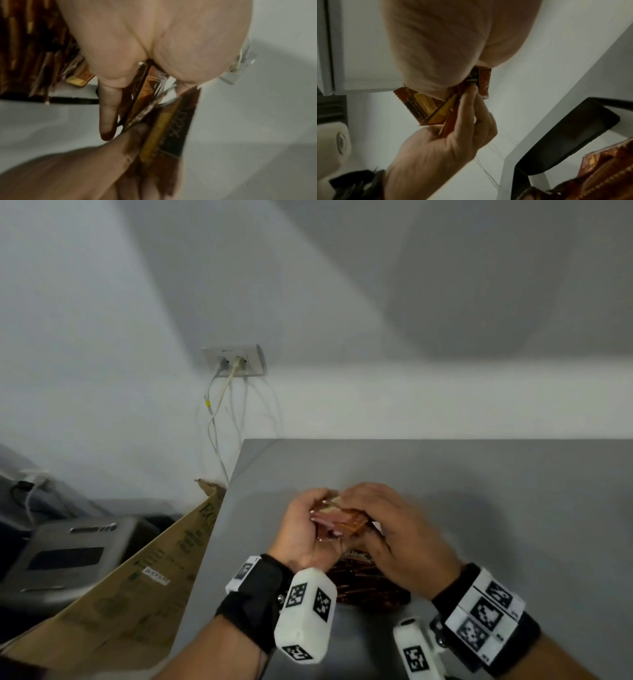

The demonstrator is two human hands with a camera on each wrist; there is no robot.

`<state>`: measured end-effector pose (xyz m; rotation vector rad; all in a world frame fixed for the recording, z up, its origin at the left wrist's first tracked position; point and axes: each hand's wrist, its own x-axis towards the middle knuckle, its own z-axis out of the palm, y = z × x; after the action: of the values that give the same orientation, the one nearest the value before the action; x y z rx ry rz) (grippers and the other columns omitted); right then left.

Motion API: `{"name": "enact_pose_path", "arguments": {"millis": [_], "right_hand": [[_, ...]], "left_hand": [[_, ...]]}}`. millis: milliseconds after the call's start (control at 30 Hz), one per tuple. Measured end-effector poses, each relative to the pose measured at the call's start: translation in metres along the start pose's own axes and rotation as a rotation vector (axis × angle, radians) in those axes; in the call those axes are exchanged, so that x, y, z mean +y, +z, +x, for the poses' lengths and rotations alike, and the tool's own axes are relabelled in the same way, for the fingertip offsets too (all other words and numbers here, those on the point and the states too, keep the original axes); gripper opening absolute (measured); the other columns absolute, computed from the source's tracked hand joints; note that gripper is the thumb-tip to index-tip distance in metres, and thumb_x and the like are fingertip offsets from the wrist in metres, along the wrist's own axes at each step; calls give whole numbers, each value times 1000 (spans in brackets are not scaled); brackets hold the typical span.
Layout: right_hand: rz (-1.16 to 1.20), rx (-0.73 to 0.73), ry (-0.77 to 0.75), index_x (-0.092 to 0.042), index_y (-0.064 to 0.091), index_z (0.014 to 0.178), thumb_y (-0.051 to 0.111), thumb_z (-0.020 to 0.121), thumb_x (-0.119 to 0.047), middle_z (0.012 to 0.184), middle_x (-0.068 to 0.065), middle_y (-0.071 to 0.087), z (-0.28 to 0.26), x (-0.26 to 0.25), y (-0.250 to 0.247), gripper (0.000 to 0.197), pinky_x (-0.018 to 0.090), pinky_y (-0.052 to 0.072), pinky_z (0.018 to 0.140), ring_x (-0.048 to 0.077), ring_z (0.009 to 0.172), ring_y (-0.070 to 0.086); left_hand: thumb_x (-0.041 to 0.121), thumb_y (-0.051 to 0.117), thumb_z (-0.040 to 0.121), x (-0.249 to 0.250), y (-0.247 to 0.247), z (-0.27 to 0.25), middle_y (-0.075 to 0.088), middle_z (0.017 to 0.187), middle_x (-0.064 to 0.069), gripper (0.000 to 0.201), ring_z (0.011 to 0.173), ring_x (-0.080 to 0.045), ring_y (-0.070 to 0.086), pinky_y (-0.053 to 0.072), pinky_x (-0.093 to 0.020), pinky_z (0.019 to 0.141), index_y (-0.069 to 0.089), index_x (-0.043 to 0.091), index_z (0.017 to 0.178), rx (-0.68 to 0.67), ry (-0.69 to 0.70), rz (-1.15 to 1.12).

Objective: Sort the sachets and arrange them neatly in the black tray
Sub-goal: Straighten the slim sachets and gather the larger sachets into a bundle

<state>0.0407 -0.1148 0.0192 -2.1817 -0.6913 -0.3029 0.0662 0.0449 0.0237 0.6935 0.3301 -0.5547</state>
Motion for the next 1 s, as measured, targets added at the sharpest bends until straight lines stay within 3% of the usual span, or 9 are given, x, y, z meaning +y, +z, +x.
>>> {"name": "enact_pose_path", "arguments": {"millis": [67, 133, 300, 433, 533, 700, 800, 900, 1000], "right_hand": [[36, -57, 12, -30, 54, 120, 42, 82, -13, 131, -6, 59, -2, -7, 0, 44, 42, 44, 108, 16, 131, 49], [74, -78, -21, -28, 50, 113, 46, 85, -9, 129, -5, 55, -3, -14, -2, 34, 39, 46, 104, 16, 126, 50], [34, -70, -112, -19, 50, 101, 49, 84, -14, 115, -3, 53, -3, -23, -8, 18, 41, 42, 97, 19, 113, 48], [-69, -211, -39, -21, 48, 108, 51, 74, -27, 126, -5, 49, -4, -29, -17, 34, 41, 35, 106, 18, 125, 42], [-53, -352, 33, -29, 44, 115, 68, 72, -47, 143, -18, 33, -5, -35, -23, 52, 31, 32, 113, -2, 136, 26], [26, -412, 196, -38, 40, 100, 82, 57, -67, 153, -30, 19, -1, -38, -18, 67, 28, 33, 115, -6, 143, 20], [-7, -313, 199, -34, 40, 87, 83, 57, -56, 139, -27, 40, 6, -32, -6, 56, 29, 43, 104, -5, 130, 36], [-22, -292, 200, -39, 39, 85, 87, 58, -44, 104, -34, 48, 14, -29, -7, 56, 13, 42, 77, -9, 98, 49], [-31, -320, 150, -34, 40, 82, 84, 59, -36, 99, -25, 54, 22, -28, -7, 49, 19, 47, 75, -2, 91, 55]], "left_hand": [[48, 60, 88, -4, -1, -8, 59, 115, -21, 52, 102, -33, 62, 50, -48, 95, 55, 7, 121, -12, -17, -89], [48, 67, 85, -5, 3, -19, 58, 112, -21, 56, 104, -32, 59, 42, -45, 105, 56, 5, 120, -65, -18, -125], [18, 56, 86, -8, 13, -36, 62, 79, -15, 21, 72, -25, 65, 51, -36, 76, 66, 0, 83, -165, 25, -80], [9, 52, 88, -11, 10, -38, 62, 83, -18, 15, 73, -28, 64, 56, -37, 73, 63, 0, 92, -153, 23, -90], [3, 52, 84, -11, 4, -38, 62, 85, -19, 16, 74, -30, 64, 56, -40, 74, 60, 2, 98, -139, 39, -78], [-1, 57, 70, -13, -7, -29, 58, 97, -23, 59, 84, -35, 62, 58, -45, 74, 51, 10, 127, -150, 64, -57], [-10, 56, 66, -13, -12, -24, 61, 101, -23, 73, 88, -36, 65, 58, -45, 75, 52, 11, 135, -187, 89, -70], [-16, 61, 58, -11, -18, -20, 58, 111, -23, 87, 95, -36, 64, 57, -44, 79, 48, 8, 140, -184, 112, -6], [-16, 59, 60, -9, -18, -21, 59, 103, -23, 56, 92, -34, 65, 55, -39, 78, 59, -1, 114, -237, 99, 79]]}}
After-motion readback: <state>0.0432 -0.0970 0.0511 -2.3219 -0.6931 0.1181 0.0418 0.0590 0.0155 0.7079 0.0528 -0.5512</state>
